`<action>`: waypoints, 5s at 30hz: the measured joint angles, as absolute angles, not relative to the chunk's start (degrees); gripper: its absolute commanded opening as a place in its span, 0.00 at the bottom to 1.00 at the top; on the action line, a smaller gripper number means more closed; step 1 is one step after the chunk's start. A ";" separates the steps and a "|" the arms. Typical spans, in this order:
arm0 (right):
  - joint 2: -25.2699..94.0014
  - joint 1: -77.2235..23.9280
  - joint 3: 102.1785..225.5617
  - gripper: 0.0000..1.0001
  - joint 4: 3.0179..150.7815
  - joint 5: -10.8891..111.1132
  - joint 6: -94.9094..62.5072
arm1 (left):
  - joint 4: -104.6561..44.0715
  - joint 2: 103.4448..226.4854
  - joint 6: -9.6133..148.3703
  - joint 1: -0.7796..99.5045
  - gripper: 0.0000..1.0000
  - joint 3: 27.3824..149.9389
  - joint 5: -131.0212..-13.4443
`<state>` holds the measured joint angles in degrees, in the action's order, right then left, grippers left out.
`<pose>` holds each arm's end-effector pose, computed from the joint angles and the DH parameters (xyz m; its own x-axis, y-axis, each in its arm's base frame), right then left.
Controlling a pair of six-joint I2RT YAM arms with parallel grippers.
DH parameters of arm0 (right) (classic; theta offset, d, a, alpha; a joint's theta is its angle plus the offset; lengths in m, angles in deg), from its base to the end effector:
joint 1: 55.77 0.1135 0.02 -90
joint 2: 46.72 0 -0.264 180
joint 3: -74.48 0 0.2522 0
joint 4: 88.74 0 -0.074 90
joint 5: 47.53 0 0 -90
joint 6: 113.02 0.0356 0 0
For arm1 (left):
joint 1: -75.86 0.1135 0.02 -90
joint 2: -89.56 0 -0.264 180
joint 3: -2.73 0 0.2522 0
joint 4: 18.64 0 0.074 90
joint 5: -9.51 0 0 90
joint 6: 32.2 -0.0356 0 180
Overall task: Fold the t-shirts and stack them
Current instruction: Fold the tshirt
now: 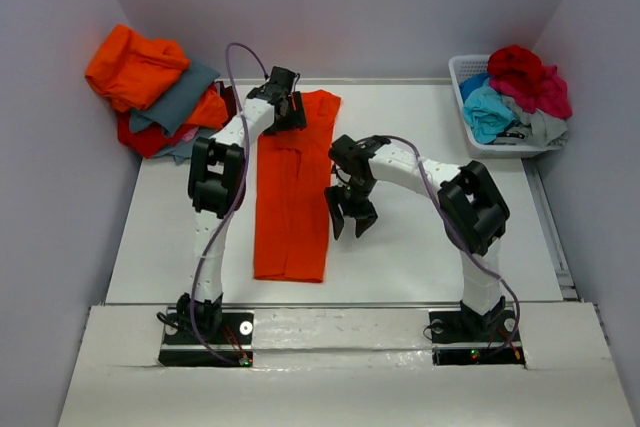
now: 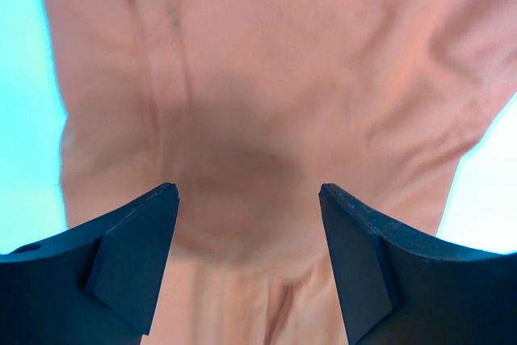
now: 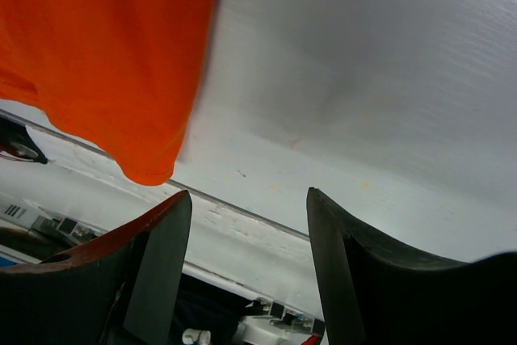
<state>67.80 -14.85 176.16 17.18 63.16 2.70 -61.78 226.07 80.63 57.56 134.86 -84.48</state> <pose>0.2798 0.2592 0.1905 -0.9519 -0.2879 0.1047 -0.2375 0.9095 0.3412 0.5106 -0.1662 0.1952 -0.7496 -0.1598 -0.6423 -0.0241 0.9764 -0.2147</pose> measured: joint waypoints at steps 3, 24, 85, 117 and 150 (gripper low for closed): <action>67.26 -14.85 176.07 0.65 17.68 62.94 1.52 | -60.69 220.19 80.52 56.66 0.83 130.05 -86.34; 60.77 -14.65 171.33 0.63 27.83 66.50 7.11 | -63.77 168.85 89.94 50.45 0.84 76.46 -89.93; 68.96 1.65 174.65 0.50 26.64 68.89 13.82 | -55.51 147.95 109.50 50.45 0.85 46.07 -59.87; 73.09 2.24 174.84 0.27 25.79 67.55 13.71 | -53.54 148.50 110.64 54.37 0.99 45.27 -56.31; 73.01 2.49 175.67 0.27 25.49 67.09 13.63 | -59.66 147.93 111.56 56.40 0.35 41.62 -60.07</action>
